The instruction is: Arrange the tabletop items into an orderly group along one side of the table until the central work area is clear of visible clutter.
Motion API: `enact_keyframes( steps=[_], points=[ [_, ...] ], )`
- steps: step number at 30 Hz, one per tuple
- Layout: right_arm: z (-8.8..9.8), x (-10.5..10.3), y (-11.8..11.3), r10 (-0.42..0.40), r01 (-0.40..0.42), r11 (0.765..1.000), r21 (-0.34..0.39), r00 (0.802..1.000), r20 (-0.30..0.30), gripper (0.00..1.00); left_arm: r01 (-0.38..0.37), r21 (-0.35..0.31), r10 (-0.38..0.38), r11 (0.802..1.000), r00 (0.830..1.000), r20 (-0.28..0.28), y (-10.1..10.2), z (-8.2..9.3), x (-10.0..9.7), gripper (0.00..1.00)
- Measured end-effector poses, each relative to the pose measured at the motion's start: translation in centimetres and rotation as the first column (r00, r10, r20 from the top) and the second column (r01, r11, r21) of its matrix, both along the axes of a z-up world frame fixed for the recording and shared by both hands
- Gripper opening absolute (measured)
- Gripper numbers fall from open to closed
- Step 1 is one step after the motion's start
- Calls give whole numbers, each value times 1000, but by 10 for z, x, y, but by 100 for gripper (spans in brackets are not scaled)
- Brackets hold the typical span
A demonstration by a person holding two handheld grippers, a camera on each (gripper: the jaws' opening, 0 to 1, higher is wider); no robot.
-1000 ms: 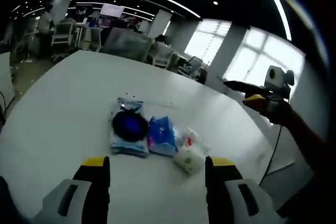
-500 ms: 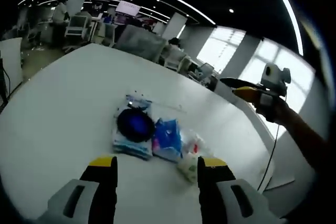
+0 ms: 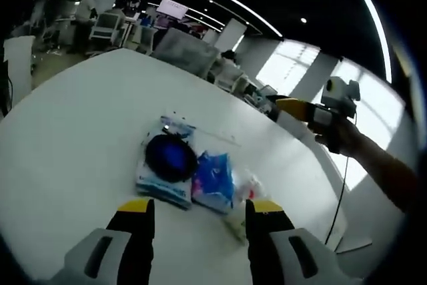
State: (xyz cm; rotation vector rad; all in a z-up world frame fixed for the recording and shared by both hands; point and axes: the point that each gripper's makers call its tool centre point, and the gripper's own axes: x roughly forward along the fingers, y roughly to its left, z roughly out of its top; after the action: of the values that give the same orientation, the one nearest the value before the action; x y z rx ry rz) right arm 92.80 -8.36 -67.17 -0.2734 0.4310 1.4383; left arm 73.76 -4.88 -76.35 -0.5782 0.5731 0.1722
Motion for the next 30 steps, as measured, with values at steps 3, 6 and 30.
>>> enact_keyframes(
  steps=[3, 6, 30],
  points=[
    [-7, 4, 8, 18, -18, 1000, -14, 1000, 1, 56, -29, -8, 29, 1000, 1000, 4, 3, -3, 5, 52],
    [-19, 12, 19, 23, -23, 999, -25, 1000, -20, 55, -44, -18, 44, 999, 999, 4, 4, -6, 8, 51],
    [-100, 53, 48, -57, 49, 991, -122, 996, -65, 39, -55, -67, 49, 996, 995, -88, -5, -56, 34, 44]
  ],
)
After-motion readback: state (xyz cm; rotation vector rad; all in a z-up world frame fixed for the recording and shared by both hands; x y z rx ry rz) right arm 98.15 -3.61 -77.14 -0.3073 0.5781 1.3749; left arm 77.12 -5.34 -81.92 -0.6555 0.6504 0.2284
